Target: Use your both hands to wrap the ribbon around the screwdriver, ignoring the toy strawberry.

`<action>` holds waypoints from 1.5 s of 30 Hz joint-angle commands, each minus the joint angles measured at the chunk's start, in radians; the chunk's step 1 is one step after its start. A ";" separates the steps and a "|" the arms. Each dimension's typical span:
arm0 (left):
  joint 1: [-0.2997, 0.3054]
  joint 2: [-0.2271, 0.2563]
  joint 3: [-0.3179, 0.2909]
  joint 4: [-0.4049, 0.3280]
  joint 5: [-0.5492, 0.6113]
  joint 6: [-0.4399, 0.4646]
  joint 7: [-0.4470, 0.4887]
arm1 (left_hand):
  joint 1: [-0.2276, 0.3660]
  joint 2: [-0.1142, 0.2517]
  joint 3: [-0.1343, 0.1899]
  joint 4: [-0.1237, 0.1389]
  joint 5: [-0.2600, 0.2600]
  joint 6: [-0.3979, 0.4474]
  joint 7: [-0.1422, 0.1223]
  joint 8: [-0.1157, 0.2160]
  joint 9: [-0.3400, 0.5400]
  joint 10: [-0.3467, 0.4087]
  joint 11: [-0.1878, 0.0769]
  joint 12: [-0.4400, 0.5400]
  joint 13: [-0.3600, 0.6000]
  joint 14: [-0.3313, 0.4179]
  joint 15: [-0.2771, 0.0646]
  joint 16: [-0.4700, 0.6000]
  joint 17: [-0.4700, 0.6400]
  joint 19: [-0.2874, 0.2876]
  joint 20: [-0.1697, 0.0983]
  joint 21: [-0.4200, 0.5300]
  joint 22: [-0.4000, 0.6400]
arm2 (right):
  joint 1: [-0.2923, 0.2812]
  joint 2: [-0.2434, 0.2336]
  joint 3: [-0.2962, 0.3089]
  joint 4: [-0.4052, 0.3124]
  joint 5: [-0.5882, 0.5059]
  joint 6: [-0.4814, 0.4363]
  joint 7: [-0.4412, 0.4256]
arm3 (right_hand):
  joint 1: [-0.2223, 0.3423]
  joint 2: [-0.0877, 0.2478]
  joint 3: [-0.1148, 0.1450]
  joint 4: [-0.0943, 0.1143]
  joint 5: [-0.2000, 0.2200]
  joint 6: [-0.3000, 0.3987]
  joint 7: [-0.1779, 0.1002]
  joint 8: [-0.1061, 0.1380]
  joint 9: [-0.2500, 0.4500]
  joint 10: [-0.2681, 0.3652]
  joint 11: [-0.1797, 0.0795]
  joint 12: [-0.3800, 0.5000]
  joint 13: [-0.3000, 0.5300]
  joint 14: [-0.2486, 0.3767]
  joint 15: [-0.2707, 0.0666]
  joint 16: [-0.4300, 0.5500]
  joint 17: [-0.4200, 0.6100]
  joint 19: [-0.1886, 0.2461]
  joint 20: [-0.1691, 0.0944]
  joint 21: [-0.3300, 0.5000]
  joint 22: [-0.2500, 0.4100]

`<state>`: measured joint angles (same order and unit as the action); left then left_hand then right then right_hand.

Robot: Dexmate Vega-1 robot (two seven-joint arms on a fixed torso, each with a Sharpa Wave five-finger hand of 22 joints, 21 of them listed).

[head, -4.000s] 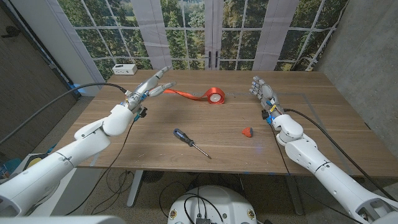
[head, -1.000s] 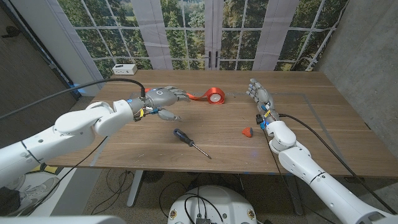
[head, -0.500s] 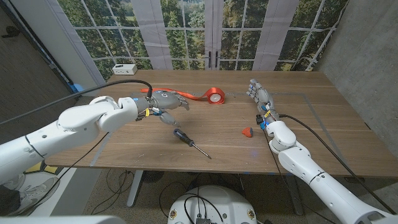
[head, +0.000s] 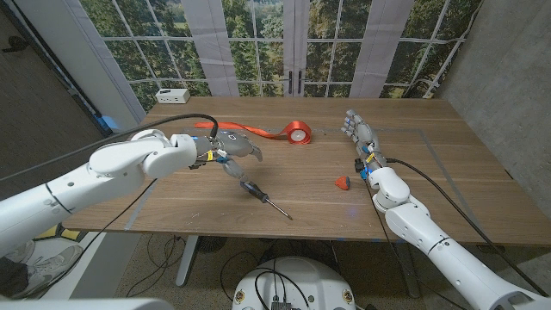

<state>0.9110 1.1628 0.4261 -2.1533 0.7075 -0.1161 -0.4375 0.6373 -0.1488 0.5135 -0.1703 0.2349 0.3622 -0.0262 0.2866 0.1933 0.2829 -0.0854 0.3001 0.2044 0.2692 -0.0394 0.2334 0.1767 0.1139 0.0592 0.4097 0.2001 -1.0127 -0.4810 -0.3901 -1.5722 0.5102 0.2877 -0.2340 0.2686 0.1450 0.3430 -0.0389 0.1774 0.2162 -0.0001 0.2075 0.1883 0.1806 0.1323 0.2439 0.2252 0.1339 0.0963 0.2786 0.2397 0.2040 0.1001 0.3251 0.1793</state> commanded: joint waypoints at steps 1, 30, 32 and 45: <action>-0.059 -0.034 0.051 0.027 -0.012 -0.014 -0.105 | 0.044 0.010 -0.017 0.003 0.013 -0.012 0.001 -0.012 0.005 0.017 0.017 -0.002 0.002 0.041 -0.054 0.004 0.002 0.038 -0.051 0.017 0.001 | 0.004 0.002 0.000 0.008 0.003 -0.002 0.000 | -0.009 0.002 0.000 0.002 -0.003 0.009 0.000 -0.004 0.002 0.007 -0.001 -0.001 0.006 0.013 0.001 0.003 0.002 0.007 -0.003 -0.003 0.002; -0.017 -0.052 0.076 0.086 -0.012 -0.065 0.009 | 0.159 0.061 -0.065 0.016 -0.006 0.093 -0.006 -0.006 0.011 0.142 -0.003 0.008 0.005 0.172 -0.078 0.016 0.003 0.109 -0.068 0.037 0.001 | -0.007 -0.001 -0.002 -0.004 0.004 -0.008 -0.005 | -0.014 0.001 0.000 0.003 -0.003 0.012 0.003 -0.005 0.002 0.010 0.001 -0.002 0.007 0.016 0.004 0.002 0.002 0.010 -0.002 -0.009 0.002; -0.020 -0.054 0.078 0.083 -0.012 -0.055 -0.007 | 0.162 0.064 -0.067 0.016 -0.007 0.098 -0.010 -0.005 0.011 0.147 -0.002 0.009 0.006 0.178 -0.081 0.017 0.004 0.109 -0.070 0.037 0.001 | -0.005 -0.003 -0.004 -0.002 0.005 -0.010 0.001 | -0.013 0.002 0.000 0.003 -0.002 0.013 0.003 -0.005 0.002 0.010 0.001 -0.002 0.007 0.015 0.003 0.002 0.002 0.010 -0.002 -0.009 0.002; -0.033 -0.074 0.106 0.126 -0.030 -0.082 -0.002 | 0.177 0.078 -0.077 0.019 -0.011 0.121 -0.009 -0.003 0.012 0.167 -0.007 0.010 0.007 0.206 -0.088 0.024 0.005 0.113 -0.075 0.038 0.001 | -0.003 0.000 -0.006 -0.003 0.000 -0.015 -0.009 | -0.013 0.002 0.000 0.002 -0.002 0.012 0.001 -0.007 0.002 0.010 0.001 -0.004 0.007 0.019 0.003 0.002 0.002 0.011 -0.002 -0.012 0.002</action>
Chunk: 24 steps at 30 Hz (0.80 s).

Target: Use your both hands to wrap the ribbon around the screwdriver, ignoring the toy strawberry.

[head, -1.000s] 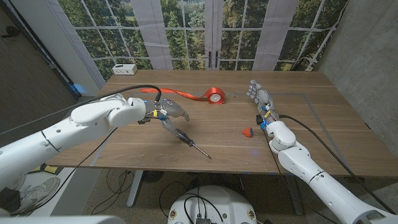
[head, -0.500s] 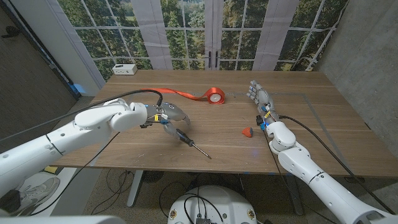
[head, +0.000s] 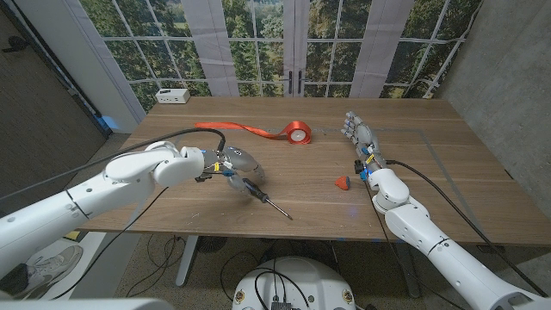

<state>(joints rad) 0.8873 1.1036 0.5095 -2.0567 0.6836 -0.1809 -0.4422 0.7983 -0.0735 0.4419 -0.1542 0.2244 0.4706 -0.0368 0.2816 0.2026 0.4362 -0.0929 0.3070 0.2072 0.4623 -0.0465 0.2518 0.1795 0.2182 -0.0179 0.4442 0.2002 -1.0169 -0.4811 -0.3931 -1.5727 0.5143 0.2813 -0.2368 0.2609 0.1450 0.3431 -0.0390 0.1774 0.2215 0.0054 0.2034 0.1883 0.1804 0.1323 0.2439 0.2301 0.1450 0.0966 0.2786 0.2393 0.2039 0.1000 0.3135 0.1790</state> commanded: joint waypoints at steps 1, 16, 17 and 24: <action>-0.010 -0.017 0.023 0.031 -0.008 -0.017 0.003 | 0.017 0.004 -0.006 0.003 -0.001 0.013 0.001 0.002 0.003 0.016 -0.004 0.004 0.005 0.014 -0.081 0.005 0.002 0.009 0.002 0.004 0.001 | 0.003 0.000 -0.003 0.000 -0.004 -0.009 -0.004 | -0.006 0.002 0.000 0.002 -0.002 0.007 -0.004 -0.002 0.002 0.011 0.003 -0.004 0.002 0.007 0.003 0.002 0.003 0.011 -0.002 -0.001 0.002; -0.018 -0.028 0.047 0.042 0.052 -0.016 0.020 | 0.057 0.041 -0.013 0.001 -0.007 0.037 0.004 0.001 0.006 0.040 0.014 0.003 0.008 0.064 -0.092 0.019 0.006 0.020 0.018 0.010 0.003 | 0.011 0.011 -0.007 0.026 0.002 0.001 0.003 | -0.005 0.001 0.000 0.001 -0.002 0.007 -0.004 -0.003 0.002 0.013 0.001 -0.005 0.003 0.006 0.003 0.000 0.003 0.013 -0.001 -0.004 0.003; -0.019 -0.029 0.050 0.044 0.058 -0.021 0.025 | 0.057 0.042 -0.014 0.002 -0.008 0.037 0.004 0.000 0.006 0.039 0.017 0.002 0.009 0.066 -0.091 0.020 0.006 0.021 0.022 0.010 0.003 | 0.010 0.012 -0.006 0.025 0.003 0.000 0.001 | -0.006 0.001 0.000 0.001 -0.002 0.008 -0.004 -0.003 0.002 0.013 -0.001 -0.005 0.003 0.006 0.003 0.000 0.003 0.013 -0.001 -0.005 0.003; 0.018 -0.018 0.045 0.028 0.136 -0.019 0.119 | 0.063 0.059 -0.019 0.007 -0.011 0.033 0.008 -0.004 0.007 0.030 0.024 -0.004 0.012 0.073 -0.095 0.027 0.013 0.025 0.046 0.014 0.005 | 0.007 0.012 -0.004 0.027 0.003 0.003 -0.002 | -0.006 0.002 0.000 0.001 -0.002 0.008 -0.004 -0.004 0.002 0.013 0.002 -0.005 0.003 0.007 0.004 0.000 0.003 0.014 0.000 -0.006 0.003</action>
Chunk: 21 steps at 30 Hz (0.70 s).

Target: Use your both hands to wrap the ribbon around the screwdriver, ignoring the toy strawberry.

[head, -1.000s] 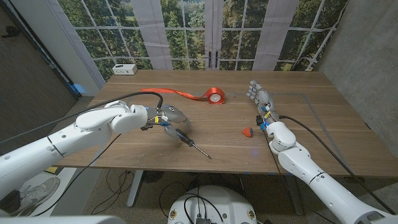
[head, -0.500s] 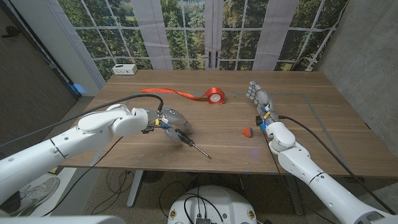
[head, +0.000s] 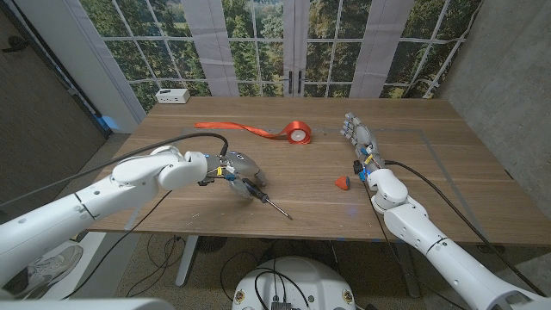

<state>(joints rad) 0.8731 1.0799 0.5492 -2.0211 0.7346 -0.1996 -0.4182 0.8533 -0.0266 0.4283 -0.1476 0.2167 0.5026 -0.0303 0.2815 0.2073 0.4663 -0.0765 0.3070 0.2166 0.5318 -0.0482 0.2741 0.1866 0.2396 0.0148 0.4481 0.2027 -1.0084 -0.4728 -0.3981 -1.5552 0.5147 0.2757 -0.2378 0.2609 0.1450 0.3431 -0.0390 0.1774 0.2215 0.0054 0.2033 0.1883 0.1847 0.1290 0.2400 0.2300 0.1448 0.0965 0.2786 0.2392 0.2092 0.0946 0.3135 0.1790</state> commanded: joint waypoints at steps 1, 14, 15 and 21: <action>0.045 0.009 0.004 -0.016 0.117 0.011 0.120 | 0.009 0.016 -0.005 0.001 -0.003 0.001 0.001 -0.005 0.002 -0.001 0.008 -0.004 0.003 0.006 -0.094 0.007 0.008 0.003 0.016 0.009 0.003 | -0.002 0.003 0.000 0.008 0.001 0.004 -0.004 | -0.006 0.002 0.000 0.001 -0.002 0.008 -0.004 -0.004 0.003 0.009 0.005 -0.001 0.003 0.007 0.003 0.000 0.003 0.009 0.005 -0.006 0.003; 0.096 0.008 0.005 -0.003 0.198 0.026 0.237 | 0.073 0.071 -0.014 -0.013 -0.014 0.057 0.005 0.019 0.019 0.037 -0.001 0.013 0.028 0.035 -0.106 0.055 0.053 0.027 0.043 0.027 0.009 | 0.010 0.009 -0.007 0.025 0.000 0.004 0.003 | -0.006 0.001 0.001 -0.001 -0.002 0.009 -0.004 -0.004 0.003 0.016 0.009 0.000 0.004 0.012 0.005 0.000 0.003 0.012 0.007 -0.010 0.003; 0.095 0.005 0.006 -0.003 0.198 0.029 0.230 | 0.081 0.077 -0.013 -0.015 -0.014 0.058 0.005 0.021 0.021 0.043 0.000 0.015 0.030 0.038 -0.110 0.060 0.056 0.031 0.042 0.030 0.010 | 0.010 0.007 -0.007 0.024 0.001 0.001 0.005 | -0.006 0.001 0.001 -0.001 -0.002 0.009 -0.005 -0.004 0.003 0.015 0.006 -0.001 0.004 0.012 0.005 0.000 0.003 0.012 0.007 -0.010 0.003; 0.080 -0.010 0.019 0.026 0.179 0.017 0.213 | 0.152 0.093 -0.019 -0.031 -0.022 0.082 0.006 0.035 0.034 0.069 -0.006 0.030 0.051 0.065 -0.126 0.092 0.073 0.078 0.025 0.059 0.015 | 0.013 0.005 -0.008 0.021 -0.007 -0.006 -0.005 | -0.007 0.001 0.001 -0.001 -0.002 0.010 -0.004 -0.004 0.003 0.015 0.006 -0.001 0.004 0.015 0.006 0.001 0.003 0.013 0.008 -0.011 0.003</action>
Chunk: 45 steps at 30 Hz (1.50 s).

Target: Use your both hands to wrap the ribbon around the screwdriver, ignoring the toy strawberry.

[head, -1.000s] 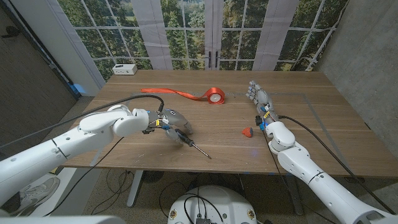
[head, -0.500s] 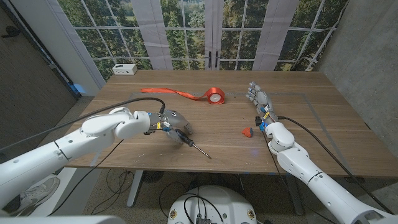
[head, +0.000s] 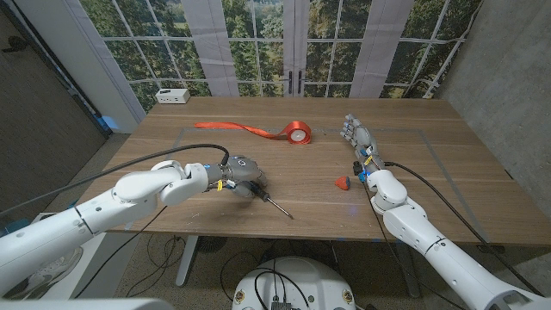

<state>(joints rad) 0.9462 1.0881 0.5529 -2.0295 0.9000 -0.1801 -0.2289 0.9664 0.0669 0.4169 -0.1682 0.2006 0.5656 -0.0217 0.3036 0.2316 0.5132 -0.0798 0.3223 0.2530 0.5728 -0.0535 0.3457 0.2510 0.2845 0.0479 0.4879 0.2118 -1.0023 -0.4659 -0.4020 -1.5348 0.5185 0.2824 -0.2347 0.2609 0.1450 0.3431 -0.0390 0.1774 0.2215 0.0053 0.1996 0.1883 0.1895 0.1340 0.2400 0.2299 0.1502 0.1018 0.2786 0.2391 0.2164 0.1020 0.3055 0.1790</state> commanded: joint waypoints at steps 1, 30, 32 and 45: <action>0.005 -0.021 0.019 0.038 0.015 -0.003 0.023 | 0.045 -0.003 -0.011 -0.010 -0.007 0.030 -0.003 0.019 0.012 0.025 -0.003 0.016 0.017 0.028 -0.122 0.023 0.008 0.039 -0.010 0.024 0.007 | 0.006 0.000 -0.004 0.002 -0.008 -0.009 -0.006 | -0.007 0.001 0.001 -0.001 -0.002 0.010 -0.004 0.000 0.003 0.010 0.001 -0.002 0.004 0.010 0.000 0.001 0.003 0.006 0.000 -0.004 0.003; 0.110 -0.035 -0.068 0.024 -0.006 0.158 0.345 | 0.342 0.099 0.036 -0.008 -0.023 0.361 0.034 0.155 0.041 0.358 0.008 0.128 0.117 0.507 -0.183 0.233 0.095 0.217 -0.093 0.295 0.074 | 0.010 -0.023 -0.004 -0.033 -0.032 -0.038 -0.022 | -0.006 0.001 0.002 -0.003 -0.001 0.016 -0.001 0.001 0.003 0.015 0.006 -0.002 0.005 0.015 0.002 0.001 0.003 0.010 0.002 -0.009 0.003; 0.120 -0.029 -0.084 0.015 -0.025 0.172 0.348 | 0.345 0.098 0.033 -0.007 -0.024 0.363 0.035 0.155 0.040 0.360 0.006 0.128 0.120 0.510 -0.183 0.239 0.102 0.215 -0.092 0.300 0.076 | 0.013 -0.028 -0.005 -0.039 -0.034 -0.046 -0.020 | -0.003 0.002 0.004 -0.005 -0.001 0.016 -0.001 0.001 0.003 0.015 0.005 -0.002 0.005 0.016 0.003 0.000 0.002 0.011 0.002 -0.009 0.003; 0.172 0.001 -0.152 -0.040 -0.080 0.253 0.369 | 0.366 0.093 0.017 -0.004 -0.025 0.368 0.032 0.157 0.038 0.362 0.004 0.128 0.142 0.511 -0.183 0.260 0.139 0.205 -0.098 0.332 0.090 | 0.058 -0.077 -0.034 -0.090 -0.098 -0.151 -0.025 | 0.024 0.001 0.017 -0.027 0.003 0.014 -0.004 -0.001 0.002 0.016 0.002 -0.004 0.005 0.018 -0.001 -0.005 -0.005 0.014 0.003 -0.013 0.003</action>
<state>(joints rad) 1.0759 1.0669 0.4552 -2.0273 0.8641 0.0079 0.1115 1.1736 0.0116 0.4385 -0.1736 0.1720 0.8643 0.0660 0.4266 0.2468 0.8386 -0.0448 0.4465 0.3895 0.9127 0.0391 0.5995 0.2418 0.4960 -0.0466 0.8107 0.2955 -0.9757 -0.5080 -0.4160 -1.5896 0.4651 0.2048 -0.2571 0.2666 0.1499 0.3566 -0.0569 0.1774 0.2323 0.0053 0.1997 0.1883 0.1984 0.1357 0.2352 0.2298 0.1593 0.1033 0.2786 0.2324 0.2217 0.1075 0.2979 0.1789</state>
